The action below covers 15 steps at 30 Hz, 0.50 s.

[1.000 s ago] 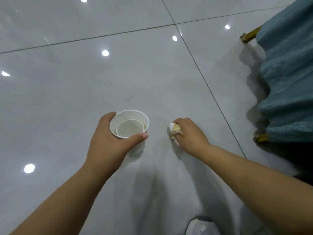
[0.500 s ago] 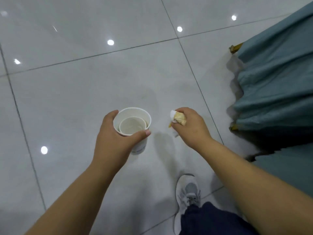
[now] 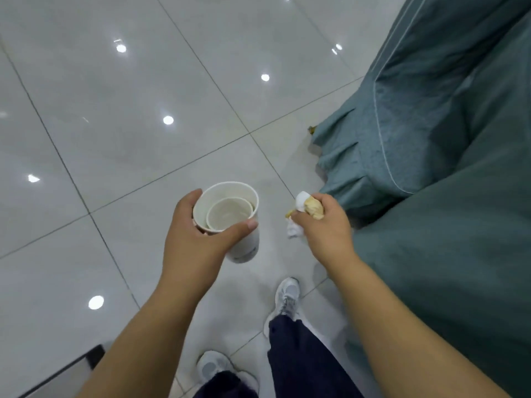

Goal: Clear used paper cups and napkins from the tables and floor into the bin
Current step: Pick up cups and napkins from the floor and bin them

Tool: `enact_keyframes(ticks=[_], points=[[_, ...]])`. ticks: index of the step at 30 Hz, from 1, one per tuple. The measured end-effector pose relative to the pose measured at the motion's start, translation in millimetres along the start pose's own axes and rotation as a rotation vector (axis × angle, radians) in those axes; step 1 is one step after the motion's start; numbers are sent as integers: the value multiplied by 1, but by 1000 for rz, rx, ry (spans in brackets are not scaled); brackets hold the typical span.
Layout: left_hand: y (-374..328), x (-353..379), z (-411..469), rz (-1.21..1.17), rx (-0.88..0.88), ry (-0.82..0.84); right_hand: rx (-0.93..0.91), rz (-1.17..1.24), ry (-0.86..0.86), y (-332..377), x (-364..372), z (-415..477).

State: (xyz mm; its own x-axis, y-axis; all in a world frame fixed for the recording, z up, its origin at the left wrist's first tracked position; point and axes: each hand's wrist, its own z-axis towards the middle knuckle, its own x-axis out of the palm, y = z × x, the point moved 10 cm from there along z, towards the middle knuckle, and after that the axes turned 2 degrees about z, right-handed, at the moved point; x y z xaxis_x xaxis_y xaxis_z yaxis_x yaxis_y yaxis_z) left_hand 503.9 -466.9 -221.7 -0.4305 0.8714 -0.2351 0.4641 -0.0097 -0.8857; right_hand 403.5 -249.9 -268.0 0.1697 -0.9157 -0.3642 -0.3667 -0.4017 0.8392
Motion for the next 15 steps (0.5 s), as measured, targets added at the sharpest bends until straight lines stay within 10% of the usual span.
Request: enact_keyframes(ticks=[15], points=[[-202, 83, -68, -44, 208, 221, -46, 247, -247, 121, -183, -76]])
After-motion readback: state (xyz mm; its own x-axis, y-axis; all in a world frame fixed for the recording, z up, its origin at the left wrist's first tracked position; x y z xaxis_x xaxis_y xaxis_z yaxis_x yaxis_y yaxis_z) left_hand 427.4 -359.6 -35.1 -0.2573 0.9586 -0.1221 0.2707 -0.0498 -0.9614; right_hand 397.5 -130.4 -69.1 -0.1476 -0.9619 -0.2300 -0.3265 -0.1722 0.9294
